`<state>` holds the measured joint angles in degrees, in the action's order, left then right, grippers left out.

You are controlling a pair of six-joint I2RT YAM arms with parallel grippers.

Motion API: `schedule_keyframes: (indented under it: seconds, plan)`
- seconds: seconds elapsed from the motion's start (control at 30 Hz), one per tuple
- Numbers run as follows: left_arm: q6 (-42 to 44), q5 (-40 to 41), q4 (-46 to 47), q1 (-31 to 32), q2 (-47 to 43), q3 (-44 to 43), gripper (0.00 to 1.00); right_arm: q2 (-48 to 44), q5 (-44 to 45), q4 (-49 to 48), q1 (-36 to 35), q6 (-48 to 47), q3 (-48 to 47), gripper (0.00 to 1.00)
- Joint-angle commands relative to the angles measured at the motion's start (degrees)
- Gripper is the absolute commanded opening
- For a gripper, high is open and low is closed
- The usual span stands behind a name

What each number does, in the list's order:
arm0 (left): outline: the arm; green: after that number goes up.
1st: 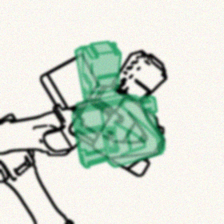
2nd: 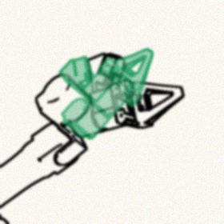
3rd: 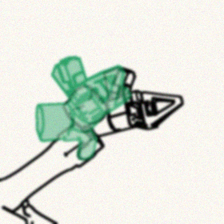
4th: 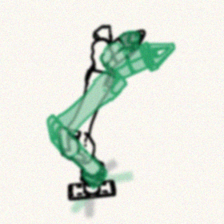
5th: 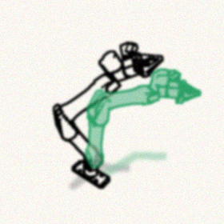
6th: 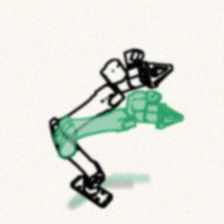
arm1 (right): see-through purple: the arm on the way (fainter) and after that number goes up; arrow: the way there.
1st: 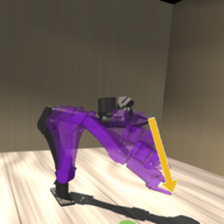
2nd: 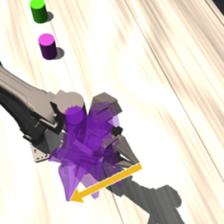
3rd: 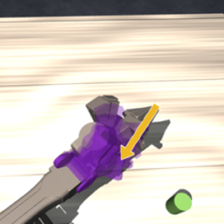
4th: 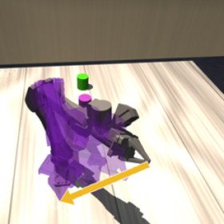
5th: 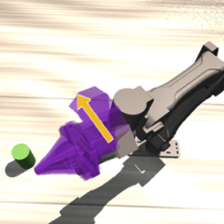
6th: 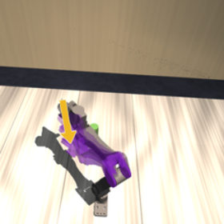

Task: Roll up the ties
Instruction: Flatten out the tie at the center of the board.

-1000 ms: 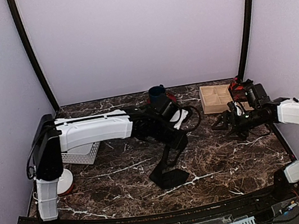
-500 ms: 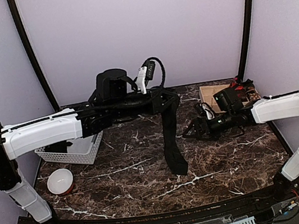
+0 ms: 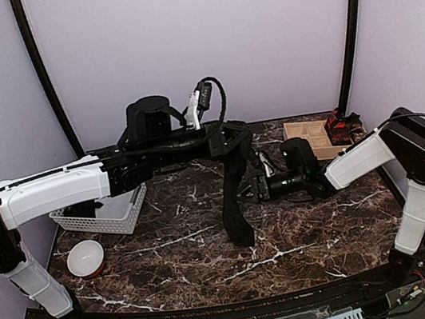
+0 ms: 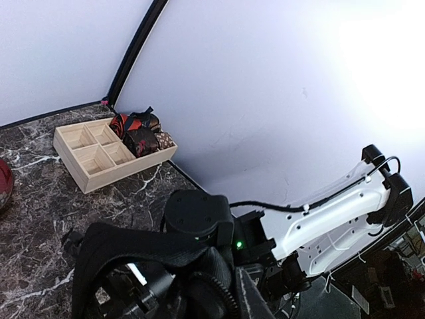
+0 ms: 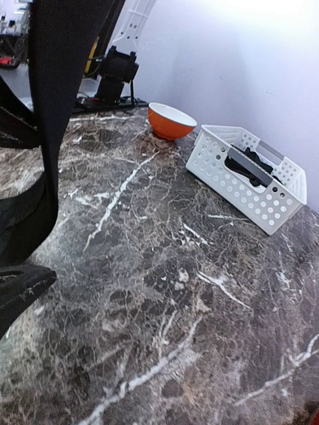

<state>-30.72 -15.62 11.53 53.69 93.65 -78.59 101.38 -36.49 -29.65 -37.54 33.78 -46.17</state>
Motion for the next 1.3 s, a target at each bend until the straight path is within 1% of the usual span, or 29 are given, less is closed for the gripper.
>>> schedule_keyframes:
  seconds: [0.0,0.03,0.1,0.13,0.17,0.37,0.47,0.57,0.63,0.67,0.7,0.73,0.77,0.8,0.83,0.87,0.9,0.93,0.97,1.07,1.17,1.23,1.27]
  plan:
    - [-1.14,2.31,2.32,-1.25,-4.45,1.51,0.00,2.65,-5.43,-16.30,-0.69,8.09,0.64,0.44]
    - [-1.28,3.16,2.77,-1.32,-4.93,2.08,0.00,2.25,-6.31,-16.99,-0.69,9.26,1.08,0.36]
    - [-1.65,4.85,3.91,-1.55,-6.07,3.84,0.00,0.90,-7.65,-17.48,-0.74,10.11,1.09,0.12]
    - [-1.78,5.76,4.19,-1.65,-6.44,4.68,0.00,0.17,-7.93,-15.58,-0.70,9.48,0.58,0.02]
    - [-1.78,6.90,4.09,-1.74,-6.76,5.02,0.00,-0.71,-7.95,-12.72,-0.69,8.23,-0.09,0.00]
    - [-1.89,15.33,2.18,-1.84,-8.65,7.19,0.00,-6.66,-6.87,6.55,0.30,1.75,-1.80,0.00]
    - [-5.18,21.08,-0.50,-1.83,-9.09,9.16,0.00,-9.50,-4.34,17.07,1.45,-1.23,-1.34,0.00]
    - [-7.69,26.46,-3.08,-1.84,-9.43,11.97,0.00,-9.63,0.01,29.62,1.81,-7.23,-3.98,0.00]
    - [-6.25,28.64,-1.64,-1.84,-10.52,16.16,0.00,-9.57,0.92,34.08,2.13,-8.16,-4.87,0.06]
    - [-4.89,28.40,-1.53,-1.84,-10.99,17.90,0.00,-10.47,0.66,34.94,2.26,-8.12,-5.03,0.09]
    - [-2.47,27.93,-1.84,-1.84,-11.57,19.29,0.02,-11.46,0.62,35.59,2.41,-7.97,-5.17,0.13]
    - [0.31,27.02,-2.76,-1.81,-11.90,20.35,0.10,-11.73,0.49,36.08,2.57,-7.87,-5.36,0.17]
    - [2.25,26.16,-4.64,-1.83,-12.17,21.12,0.20,-11.81,0.16,36.59,2.74,-7.90,-5.64,0.20]
    - [3.38,25.68,-7.28,-1.84,-12.56,21.97,0.28,-11.78,-0.09,37.03,2.78,-8.04,-6.10,0.25]
    - [4.51,24.98,-9.13,-1.84,-13.18,23.02,0.40,-11.59,-0.11,37.93,2.82,-8.54,-6.73,0.30]
    - [5.06,24.40,-10.44,-1.84,-14.07,24.28,0.60,-11.29,0.04,38.95,2.82,-9.17,-7.63,0.33]
    - [5.22,24.08,-11.33,-1.84,-15.39,26.08,0.71,-10.86,0.02,40.09,2.80,-9.96,-8.51,0.36]
    - [5.04,23.71,-11.20,-2.00,-17.21,28.05,0.77,-10.48,0.33,41.42,2.74,-10.63,-9.51,0.37]
    - [4.56,22.93,-9.61,-2.50,-19.37,30.70,0.81,-9.71,1.03,43.01,2.65,-11.12,-10.52,0.37]
    - [2.81,19.49,-6.73,-5.66,-25.48,36.61,0.83,-6.53,1.82,45.51,1.80,-11.97,-13.69,0.39]
    - [2.67,21.01,-10.78,-8.48,-27.61,37.08,0.83,-3.12,2.33,45.76,-0.21,-10.86,-17.17,0.39]
    - [2.74,21.74,-14.52,-10.07,-26.78,35.42,0.82,-0.20,2.08,45.65,-1.96,-10.03,-19.37,0.39]
    - [2.49,22.06,-16.09,-10.76,-26.06,34.33,0.81,1.56,2.05,45.94,-2.97,-9.83,-22.32,0.39]
